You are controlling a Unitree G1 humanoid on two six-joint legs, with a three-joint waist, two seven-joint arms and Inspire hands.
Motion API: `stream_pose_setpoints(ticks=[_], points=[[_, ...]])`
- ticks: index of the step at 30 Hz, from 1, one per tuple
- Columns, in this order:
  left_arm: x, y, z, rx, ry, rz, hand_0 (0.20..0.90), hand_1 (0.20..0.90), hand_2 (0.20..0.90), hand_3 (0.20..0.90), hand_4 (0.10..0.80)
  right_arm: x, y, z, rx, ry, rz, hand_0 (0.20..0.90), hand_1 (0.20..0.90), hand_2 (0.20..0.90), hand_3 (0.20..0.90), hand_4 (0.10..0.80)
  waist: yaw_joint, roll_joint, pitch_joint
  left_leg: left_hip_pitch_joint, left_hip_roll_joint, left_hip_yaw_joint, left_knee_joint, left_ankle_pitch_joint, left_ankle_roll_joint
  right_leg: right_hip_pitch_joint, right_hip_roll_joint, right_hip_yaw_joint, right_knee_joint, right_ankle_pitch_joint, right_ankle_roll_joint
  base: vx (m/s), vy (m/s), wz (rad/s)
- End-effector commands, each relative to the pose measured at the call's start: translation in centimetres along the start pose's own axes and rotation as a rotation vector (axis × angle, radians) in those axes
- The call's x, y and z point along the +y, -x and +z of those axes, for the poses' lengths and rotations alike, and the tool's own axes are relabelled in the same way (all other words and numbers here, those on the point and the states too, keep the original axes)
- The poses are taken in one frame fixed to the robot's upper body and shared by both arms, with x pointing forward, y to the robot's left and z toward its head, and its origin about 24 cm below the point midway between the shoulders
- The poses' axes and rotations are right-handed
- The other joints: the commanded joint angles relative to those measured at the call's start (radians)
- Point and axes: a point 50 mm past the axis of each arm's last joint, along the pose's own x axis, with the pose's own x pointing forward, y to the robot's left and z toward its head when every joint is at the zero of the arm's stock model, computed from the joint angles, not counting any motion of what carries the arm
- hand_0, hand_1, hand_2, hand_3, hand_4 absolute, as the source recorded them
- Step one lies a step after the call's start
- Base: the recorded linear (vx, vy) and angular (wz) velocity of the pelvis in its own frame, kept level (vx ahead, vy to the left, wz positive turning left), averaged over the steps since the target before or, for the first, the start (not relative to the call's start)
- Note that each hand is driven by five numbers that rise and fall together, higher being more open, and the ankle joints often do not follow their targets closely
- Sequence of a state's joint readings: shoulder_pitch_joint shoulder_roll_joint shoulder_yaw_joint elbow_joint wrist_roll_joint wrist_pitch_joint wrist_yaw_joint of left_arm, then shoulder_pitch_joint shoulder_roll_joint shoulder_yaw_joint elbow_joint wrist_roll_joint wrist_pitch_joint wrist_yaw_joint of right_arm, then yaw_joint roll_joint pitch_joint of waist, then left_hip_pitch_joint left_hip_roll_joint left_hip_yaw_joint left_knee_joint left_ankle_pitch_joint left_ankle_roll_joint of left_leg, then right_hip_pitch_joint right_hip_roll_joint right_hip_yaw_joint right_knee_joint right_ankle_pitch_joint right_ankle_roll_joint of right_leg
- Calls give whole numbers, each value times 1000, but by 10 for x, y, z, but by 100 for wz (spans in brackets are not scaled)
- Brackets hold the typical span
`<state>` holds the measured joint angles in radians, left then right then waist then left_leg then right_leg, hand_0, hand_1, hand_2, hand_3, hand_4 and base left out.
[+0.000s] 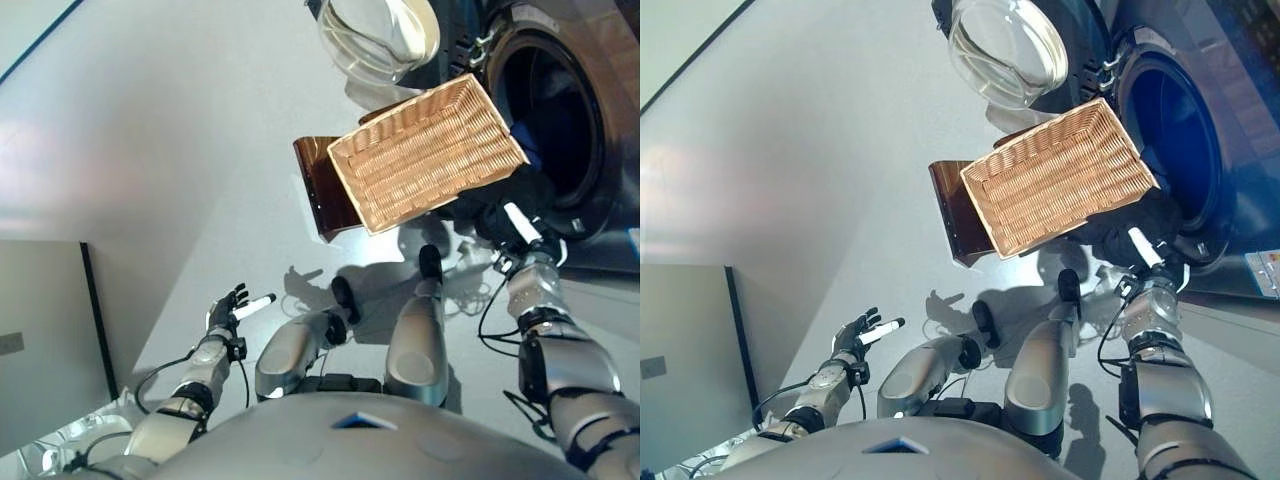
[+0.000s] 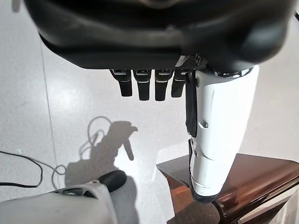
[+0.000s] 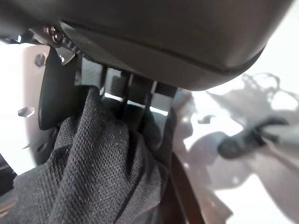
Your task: Pick up the clothes and place them into the washing machine
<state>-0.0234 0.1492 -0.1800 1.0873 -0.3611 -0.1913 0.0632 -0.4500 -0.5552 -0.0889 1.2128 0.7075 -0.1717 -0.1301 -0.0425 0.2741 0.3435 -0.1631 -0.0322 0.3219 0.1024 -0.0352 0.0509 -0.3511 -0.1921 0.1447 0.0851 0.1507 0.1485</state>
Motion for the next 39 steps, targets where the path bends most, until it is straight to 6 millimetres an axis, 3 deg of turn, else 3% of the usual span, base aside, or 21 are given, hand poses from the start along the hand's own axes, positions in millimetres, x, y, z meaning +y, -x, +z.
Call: stream_pose_setpoints(ticks=[1, 5, 8, 16, 28, 31, 39], points=[[8, 4, -3, -31, -41, 27, 900, 900, 900, 900, 800, 21, -5, 86, -303, 110, 60, 200, 200, 200, 200, 300, 1, 14, -39, -117, 38, -65, 51, 74, -102, -55, 22, -18, 197, -129, -29, -13, -1, -9], [7, 4, -2, -33, -50, 25, 900, 900, 900, 900, 800, 29, -5, 100, -333, 135, 74, 200, 200, 200, 200, 300, 7, 22, -44, -119, 40, -64, 53, 74, -104, -64, 25, -17, 210, -134, -33, -1, -1, -1], [7, 4, -4, -26, -52, 20, 900, 900, 900, 900, 800, 30, -6, 99, -318, 108, 81, 200, 200, 200, 200, 300, 11, 26, -51, -119, 41, -66, 51, 76, -106, -65, 25, -21, 214, -138, -34, 0, 0, 0], [2, 4, -8, -4, -63, -6, 900, 900, 900, 900, 800, 13, -12, 95, -231, -118, -5, 200, 200, 200, 200, 300, 26, 52, -63, -118, 40, -78, 49, 78, -110, -66, 28, -31, 232, -156, -39, 2, -4, 0], [-4, 7, -16, 20, -63, -27, 900, 900, 900, 900, 800, 31, -10, 120, -312, 233, 57, 200, 200, 200, 200, 300, 25, 91, -89, -121, 34, -75, 50, 76, -108, -73, 25, -27, 242, -154, -40, 0, 0, 0], [-7, 8, -17, 19, -55, -35, 900, 900, 900, 900, 800, 28, -10, 127, -318, 220, 40, 200, 200, 200, 200, 300, 32, 104, -99, -119, 30, -76, 51, 74, -106, -71, 21, -28, 243, -154, -37, 0, 0, 0], [-5, 9, -21, 36, -54, -31, 900, 900, 900, 900, 800, 23, -11, 121, -298, 208, 29, 200, 200, 200, 200, 300, 40, 118, -126, -115, 27, -88, 47, 77, -105, -60, 17, -39, 244, -158, -38, 0, 0, 0]])
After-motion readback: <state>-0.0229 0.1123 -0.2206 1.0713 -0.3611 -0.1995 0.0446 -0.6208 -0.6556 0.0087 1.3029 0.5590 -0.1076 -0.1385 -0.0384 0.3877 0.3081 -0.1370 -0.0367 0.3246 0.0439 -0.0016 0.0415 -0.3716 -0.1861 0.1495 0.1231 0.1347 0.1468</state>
